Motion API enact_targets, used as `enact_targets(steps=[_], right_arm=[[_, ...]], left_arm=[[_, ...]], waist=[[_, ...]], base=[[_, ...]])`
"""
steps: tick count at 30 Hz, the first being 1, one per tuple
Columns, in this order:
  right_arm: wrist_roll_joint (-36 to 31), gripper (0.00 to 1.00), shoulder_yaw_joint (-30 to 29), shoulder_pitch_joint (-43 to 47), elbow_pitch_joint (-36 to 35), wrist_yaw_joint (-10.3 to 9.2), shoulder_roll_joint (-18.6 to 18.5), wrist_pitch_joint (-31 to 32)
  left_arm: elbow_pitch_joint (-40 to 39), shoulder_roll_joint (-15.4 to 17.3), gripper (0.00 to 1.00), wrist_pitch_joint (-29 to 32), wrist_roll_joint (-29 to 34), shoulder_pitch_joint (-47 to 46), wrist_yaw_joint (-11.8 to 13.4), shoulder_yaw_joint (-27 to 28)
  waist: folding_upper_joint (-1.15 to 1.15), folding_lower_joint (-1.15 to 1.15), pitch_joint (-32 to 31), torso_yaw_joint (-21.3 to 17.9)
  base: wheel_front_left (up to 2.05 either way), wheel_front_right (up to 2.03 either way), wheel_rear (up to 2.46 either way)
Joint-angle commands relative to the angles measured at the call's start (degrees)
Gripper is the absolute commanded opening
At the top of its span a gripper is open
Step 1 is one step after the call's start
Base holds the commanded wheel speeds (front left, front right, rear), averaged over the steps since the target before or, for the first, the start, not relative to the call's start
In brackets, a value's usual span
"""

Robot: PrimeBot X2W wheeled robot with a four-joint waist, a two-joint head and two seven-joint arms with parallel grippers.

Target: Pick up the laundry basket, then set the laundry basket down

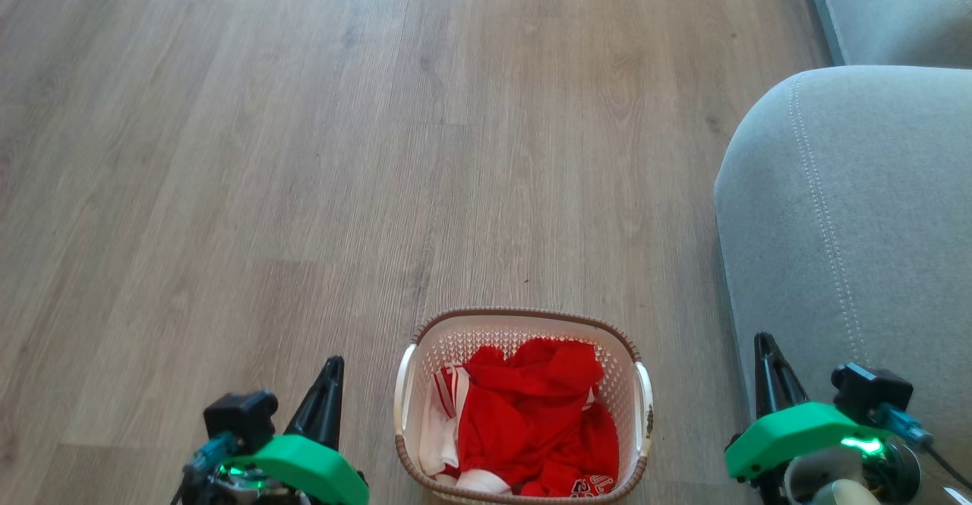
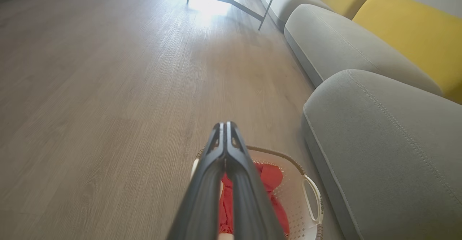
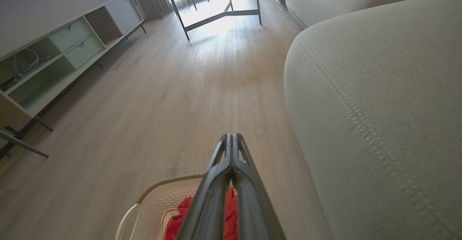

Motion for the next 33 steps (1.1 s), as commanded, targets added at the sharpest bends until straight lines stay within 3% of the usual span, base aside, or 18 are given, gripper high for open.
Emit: enact_targets(steps=[1, 33], right_arm=[[1.5, 0.0, -0.3, -2.3, -2.0, 0.04, -0.4, 0.3], [21.1, 0.0, -2.6, -3.5, -2.2, 0.14, -0.9, 5.2]], left_arm=[[-2.1, 0.3, 0.0, 0.2, -1.5, -2.9, -0.1, 1.1], [-3.4, 1.0, 0.0, 4.7, -21.9, -4.1, -0.3, 5.4]], waist=[[0.0, 0.0, 0.0, -0.1], [0.0, 0.0, 0.1, -2.1]], base=[[0.0, 0.0, 0.0], [0.0, 0.0, 0.0]])
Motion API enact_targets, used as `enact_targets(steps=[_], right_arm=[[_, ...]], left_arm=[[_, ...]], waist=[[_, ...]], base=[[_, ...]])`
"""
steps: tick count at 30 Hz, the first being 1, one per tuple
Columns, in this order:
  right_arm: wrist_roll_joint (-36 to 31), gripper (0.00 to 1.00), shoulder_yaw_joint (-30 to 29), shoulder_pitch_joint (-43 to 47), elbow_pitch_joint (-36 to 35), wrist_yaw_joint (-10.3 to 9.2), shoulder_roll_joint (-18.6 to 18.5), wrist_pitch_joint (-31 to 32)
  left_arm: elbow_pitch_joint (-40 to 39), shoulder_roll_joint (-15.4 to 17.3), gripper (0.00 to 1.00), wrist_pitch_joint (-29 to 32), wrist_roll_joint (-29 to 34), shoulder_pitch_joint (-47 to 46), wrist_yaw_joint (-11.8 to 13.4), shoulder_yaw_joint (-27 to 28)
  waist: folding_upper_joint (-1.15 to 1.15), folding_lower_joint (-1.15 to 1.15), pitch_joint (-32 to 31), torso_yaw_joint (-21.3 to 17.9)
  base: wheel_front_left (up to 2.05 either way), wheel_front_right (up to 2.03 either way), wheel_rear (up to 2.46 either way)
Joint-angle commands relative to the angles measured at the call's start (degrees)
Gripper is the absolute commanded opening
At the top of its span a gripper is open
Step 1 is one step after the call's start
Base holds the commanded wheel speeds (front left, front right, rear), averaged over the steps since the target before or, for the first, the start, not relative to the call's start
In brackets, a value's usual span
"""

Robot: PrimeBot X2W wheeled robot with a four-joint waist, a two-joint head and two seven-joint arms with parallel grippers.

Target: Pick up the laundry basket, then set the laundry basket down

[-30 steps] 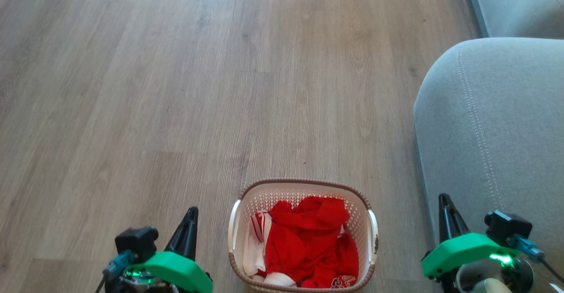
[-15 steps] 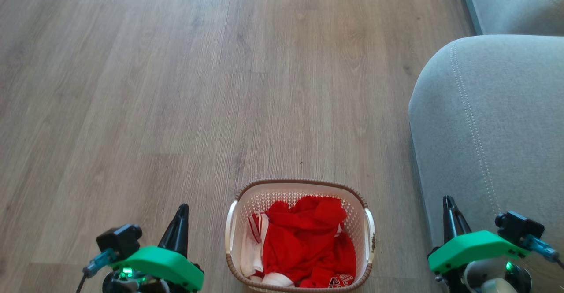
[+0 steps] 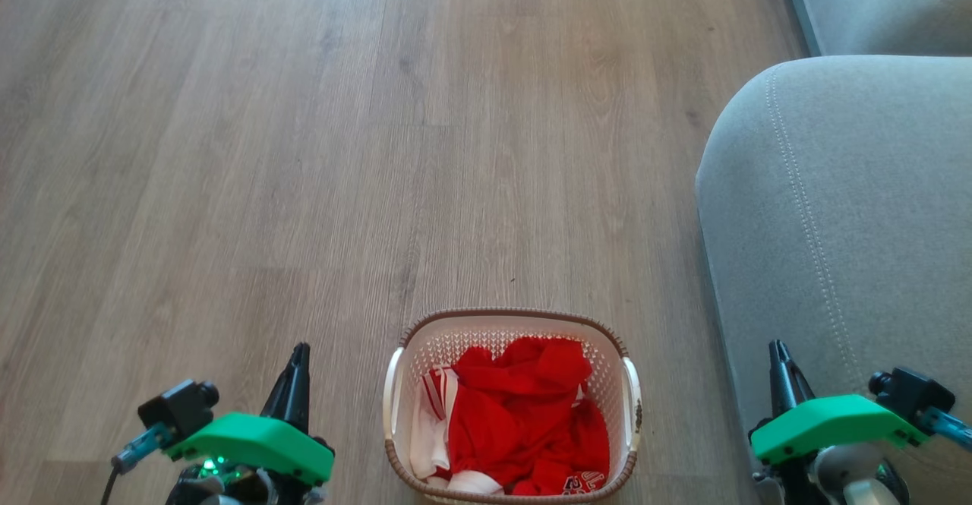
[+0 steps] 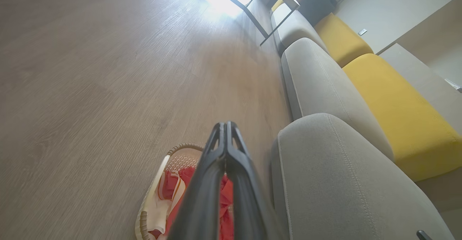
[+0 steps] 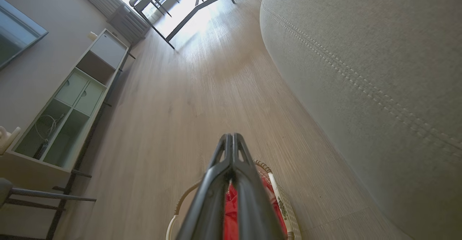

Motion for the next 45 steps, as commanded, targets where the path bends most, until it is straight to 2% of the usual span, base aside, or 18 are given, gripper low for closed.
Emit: enact_targets(steps=[1, 45], right_arm=[[1.6, 0.0, -0.2, -3.3, -2.1, 0.15, -0.9, 0.3], [27.4, 0.0, -3.9, -4.9, -2.5, 0.29, -1.2, 7.3]], left_arm=[[-2.2, 0.8, 0.0, 0.3, -1.6, -3.0, -0.3, 1.7], [-4.0, 1.0, 0.0, 7.3, -28.2, -4.6, -0.7, 8.5]], waist=[[0.0, 0.0, 0.0, -0.1], [0.0, 0.0, 0.1, -2.9]], base=[[0.0, 0.0, 0.0], [0.0, 0.0, 0.0]])
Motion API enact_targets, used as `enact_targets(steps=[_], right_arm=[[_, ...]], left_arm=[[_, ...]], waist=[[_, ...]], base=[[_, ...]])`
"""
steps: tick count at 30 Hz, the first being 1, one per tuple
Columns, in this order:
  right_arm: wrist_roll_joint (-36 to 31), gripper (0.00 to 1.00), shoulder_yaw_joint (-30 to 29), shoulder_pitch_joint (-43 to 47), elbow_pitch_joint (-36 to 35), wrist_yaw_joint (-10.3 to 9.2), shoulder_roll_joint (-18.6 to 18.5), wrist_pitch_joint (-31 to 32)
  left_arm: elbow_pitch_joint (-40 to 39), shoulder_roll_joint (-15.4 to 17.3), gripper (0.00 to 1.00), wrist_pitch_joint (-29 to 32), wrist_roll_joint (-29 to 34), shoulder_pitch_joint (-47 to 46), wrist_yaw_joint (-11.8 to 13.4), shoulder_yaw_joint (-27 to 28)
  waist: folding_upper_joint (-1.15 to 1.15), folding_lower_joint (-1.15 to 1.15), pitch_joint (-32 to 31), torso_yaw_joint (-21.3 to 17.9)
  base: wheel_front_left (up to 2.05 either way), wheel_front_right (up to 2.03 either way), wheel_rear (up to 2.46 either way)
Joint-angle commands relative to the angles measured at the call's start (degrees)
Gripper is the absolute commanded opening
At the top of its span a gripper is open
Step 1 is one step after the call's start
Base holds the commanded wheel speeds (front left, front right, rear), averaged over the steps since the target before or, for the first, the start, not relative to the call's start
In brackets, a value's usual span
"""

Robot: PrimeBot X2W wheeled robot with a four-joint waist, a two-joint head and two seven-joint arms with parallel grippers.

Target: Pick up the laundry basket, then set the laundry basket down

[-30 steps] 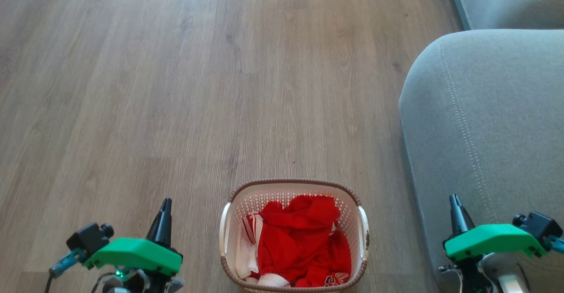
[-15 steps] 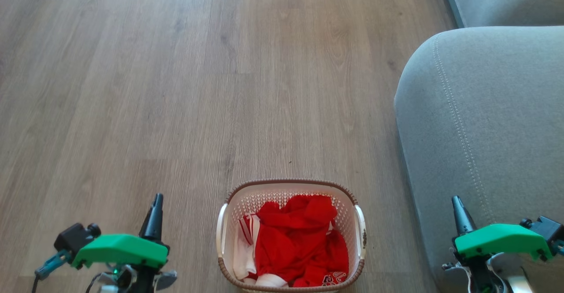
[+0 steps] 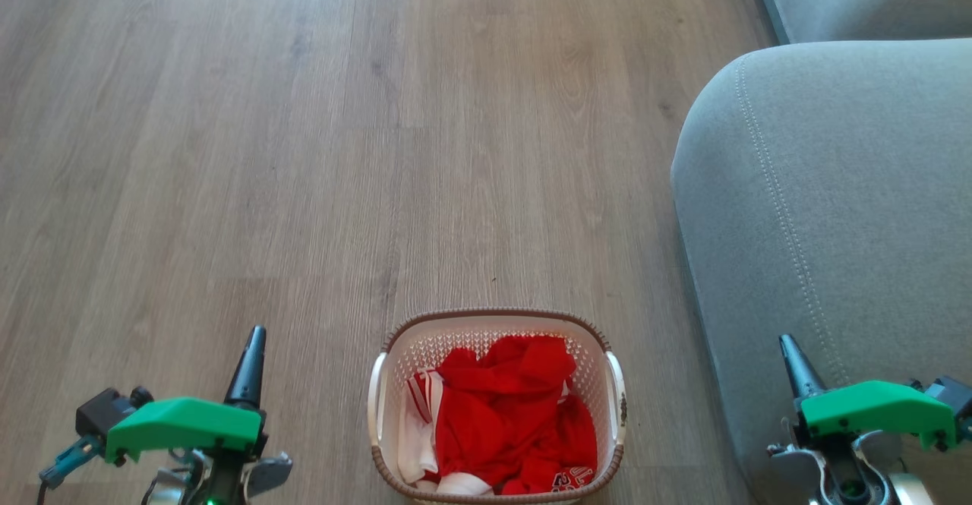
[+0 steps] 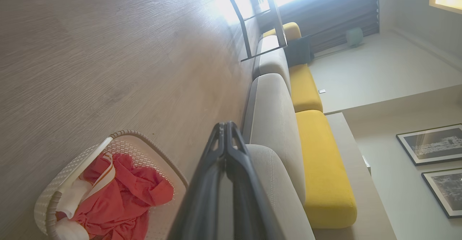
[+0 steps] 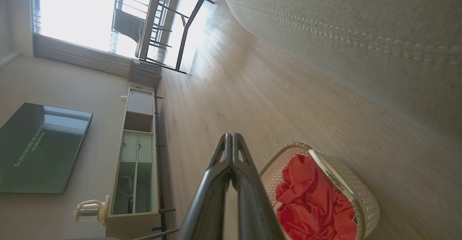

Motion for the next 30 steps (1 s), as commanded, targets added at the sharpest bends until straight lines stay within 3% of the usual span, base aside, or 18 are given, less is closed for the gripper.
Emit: enact_targets(steps=[1, 30], right_arm=[[1.8, 0.0, 0.2, -3.4, -2.2, 0.28, -1.1, 0.5], [19.1, 0.0, -2.4, -4.6, -2.4, 0.37, -1.2, 5.3]], left_arm=[[-2.2, 0.9, 0.0, 0.4, -1.7, -3.4, -0.6, 1.9], [-3.3, 0.8, 0.0, 5.4, -19.3, -4.5, -0.8, 6.9]], waist=[[0.0, 0.0, 0.0, -0.1], [0.0, 0.0, 0.1, -2.0]], base=[[0.0, 0.0, 0.0], [0.0, 0.0, 0.0]])
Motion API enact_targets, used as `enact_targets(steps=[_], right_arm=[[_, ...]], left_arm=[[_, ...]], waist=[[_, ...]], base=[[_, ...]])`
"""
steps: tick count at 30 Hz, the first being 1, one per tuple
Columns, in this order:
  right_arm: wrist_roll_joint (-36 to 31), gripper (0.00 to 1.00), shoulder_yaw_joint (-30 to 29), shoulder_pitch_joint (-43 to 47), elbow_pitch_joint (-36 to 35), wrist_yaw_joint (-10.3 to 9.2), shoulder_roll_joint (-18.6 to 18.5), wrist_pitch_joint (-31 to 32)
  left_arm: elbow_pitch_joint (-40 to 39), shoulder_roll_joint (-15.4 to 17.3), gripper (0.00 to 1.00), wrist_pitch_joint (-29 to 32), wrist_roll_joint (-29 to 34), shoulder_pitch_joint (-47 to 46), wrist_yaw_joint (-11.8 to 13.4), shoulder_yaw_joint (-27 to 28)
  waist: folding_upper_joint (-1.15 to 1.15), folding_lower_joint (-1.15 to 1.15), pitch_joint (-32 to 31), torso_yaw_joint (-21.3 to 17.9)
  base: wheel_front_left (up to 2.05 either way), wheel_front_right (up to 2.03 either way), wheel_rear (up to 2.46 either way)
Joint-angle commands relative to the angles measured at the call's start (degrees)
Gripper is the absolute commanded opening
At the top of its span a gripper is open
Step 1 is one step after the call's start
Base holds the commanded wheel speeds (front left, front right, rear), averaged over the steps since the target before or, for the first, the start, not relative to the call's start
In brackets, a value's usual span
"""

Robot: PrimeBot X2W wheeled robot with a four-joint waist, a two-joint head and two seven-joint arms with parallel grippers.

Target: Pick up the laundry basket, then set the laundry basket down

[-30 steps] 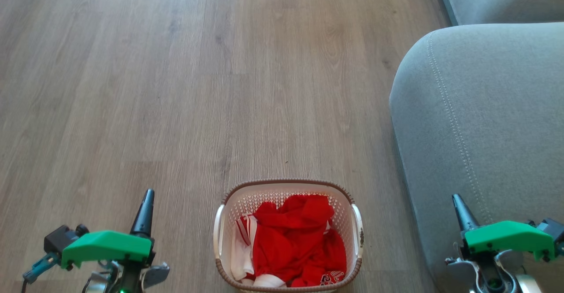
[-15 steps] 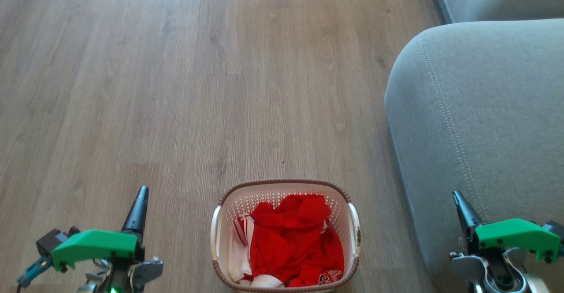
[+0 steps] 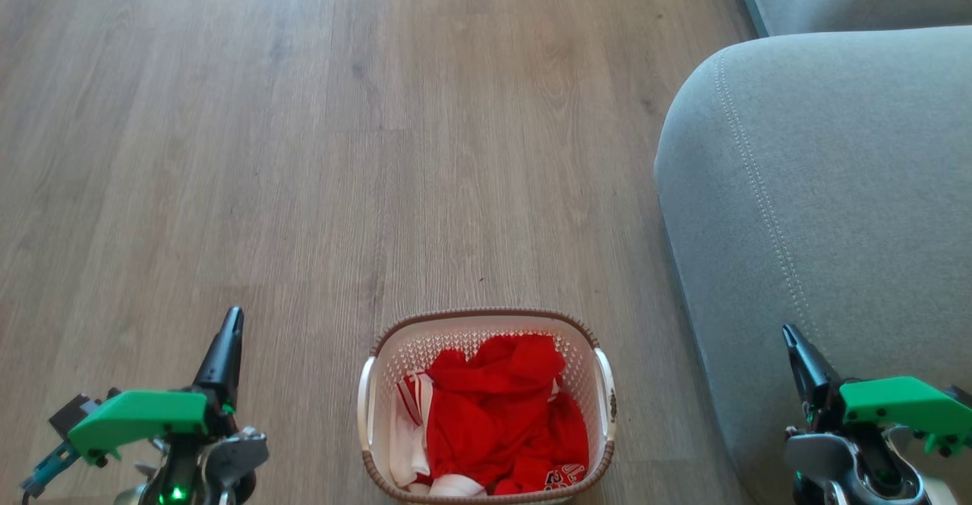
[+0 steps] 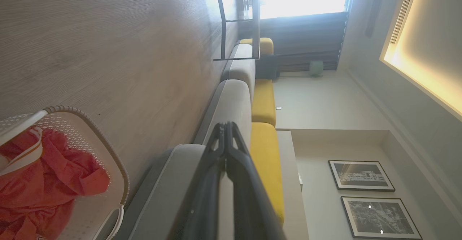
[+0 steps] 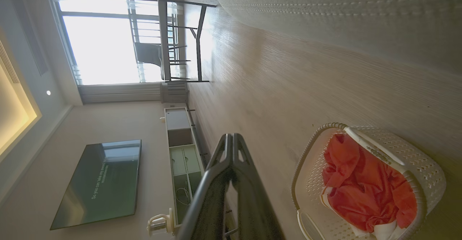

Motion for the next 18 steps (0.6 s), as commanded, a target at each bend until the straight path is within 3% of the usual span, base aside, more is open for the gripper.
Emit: enact_targets(steps=[1, 7, 18], right_arm=[[1.4, 0.0, 0.7, -3.5, -2.3, 0.38, -1.1, 0.5], [4.8, 0.0, 0.1, -3.7, -2.3, 0.4, -1.1, 1.5], [4.7, 0.0, 0.0, -3.7, -2.3, 0.4, -1.0, 1.6]], left_arm=[[-2.0, 0.8, 0.0, 0.4, -1.2, -3.3, -0.4, 2.5], [-2.3, 0.7, 0.0, 1.4, -4.7, -3.5, -0.4, 3.6], [-2.3, 0.6, 0.0, 1.6, -4.5, -3.5, -0.4, 3.8]], waist=[[0.0, 0.0, 0.0, -0.1], [0.0, 0.0, 0.0, -0.4], [0.0, 0.0, 0.0, -0.4]], base=[[0.0, 0.0, 0.0], [0.0, 0.0, 0.0], [0.0, 0.0, 0.0]])
